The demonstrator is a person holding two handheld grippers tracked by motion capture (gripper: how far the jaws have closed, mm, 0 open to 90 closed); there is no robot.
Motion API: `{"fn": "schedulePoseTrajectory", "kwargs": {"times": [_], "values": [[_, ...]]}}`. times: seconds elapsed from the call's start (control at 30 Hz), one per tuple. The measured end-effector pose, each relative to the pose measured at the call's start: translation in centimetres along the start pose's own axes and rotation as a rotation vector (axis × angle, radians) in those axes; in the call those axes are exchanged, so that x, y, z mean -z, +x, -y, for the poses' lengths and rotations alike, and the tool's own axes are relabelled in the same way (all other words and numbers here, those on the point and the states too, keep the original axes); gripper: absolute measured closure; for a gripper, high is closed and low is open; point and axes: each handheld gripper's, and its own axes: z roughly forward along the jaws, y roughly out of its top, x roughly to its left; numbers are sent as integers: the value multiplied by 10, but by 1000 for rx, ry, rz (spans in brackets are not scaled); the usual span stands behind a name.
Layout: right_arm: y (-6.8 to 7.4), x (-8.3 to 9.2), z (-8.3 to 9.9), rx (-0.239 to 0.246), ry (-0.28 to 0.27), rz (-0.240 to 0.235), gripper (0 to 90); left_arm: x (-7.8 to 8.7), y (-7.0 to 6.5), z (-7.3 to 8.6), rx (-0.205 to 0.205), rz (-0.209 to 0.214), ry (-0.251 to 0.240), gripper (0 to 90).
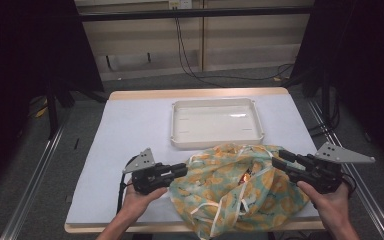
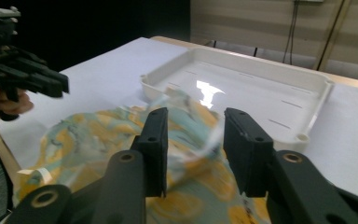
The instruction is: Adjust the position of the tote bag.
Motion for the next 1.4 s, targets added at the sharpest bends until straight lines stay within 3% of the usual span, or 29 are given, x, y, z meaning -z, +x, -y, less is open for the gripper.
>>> {"fn": "schedulePoseTrajectory", "kwargs": {"times": [0.03,0.07,0.1,0.23,0.27,0.3,0.33,0.43,0.5,0.6,0.63,0.7,0.77,0.8,0.9,1.03,1.1,1.17,1.27,1.33,1.37,1.4], "values": [[0,0,0,0,0,0,602,0,0,0,0,0,0,799],[7,-6,-5,11,4,-18,514,-7,-4,-1,-7,23,6,789],[9,-9,-7,12,8,-19,480,-18,-8,-2,-14,49,16,789],[13,-20,-12,29,31,-31,412,-33,-12,-2,-12,62,35,780],[14,-30,-8,51,97,-24,360,-40,-12,-1,-30,57,53,773],[13,-34,-5,53,125,-14,334,-44,-13,-1,-31,59,53,766],[13,-34,-5,53,125,-14,334,-44,-13,-1,-31,59,53,756],[5,-48,19,35,182,-11,328,-57,-13,-2,-26,64,60,734],[3,-50,29,27,192,-10,328,-74,-16,-1,-40,84,81,708],[4,-52,36,38,208,-2,422,-85,-19,0,-41,99,89,597],[4,-52,36,38,208,-2,422,-89,-21,1,-43,102,95,597],[3,-52,40,36,206,-7,645,-95,-26,2,-47,112,95,548],[1,-51,40,36,206,-21,789,-100,-30,1,-48,118,91,504],[1,-50,40,31,200,-25,820,-102,-31,1,-49,118,90,481],[0,-47,41,29,194,-36,881,-115,-30,1,-52,89,100,446],[1,-44,40,23,183,-40,884,-121,-30,0,-34,95,85,396],[0,-43,40,15,176,-43,884,-126,-32,-3,-44,96,77,378],[-2,-42,39,8,169,-44,883,-131,-34,-5,-45,67,97,367],[-3,-42,38,3,162,-50,883,-134,-35,-5,-45,54,118,383],[-5,-38,39,-6,154,-51,882,-136,-35,-3,-75,32,158,591],[-5,-38,39,-6,154,-51,882,-136,-33,-2,-81,43,164,591],[-5,-36,39,-12,149,-49,881,-134,-32,-1,-89,37,177,668]]}}
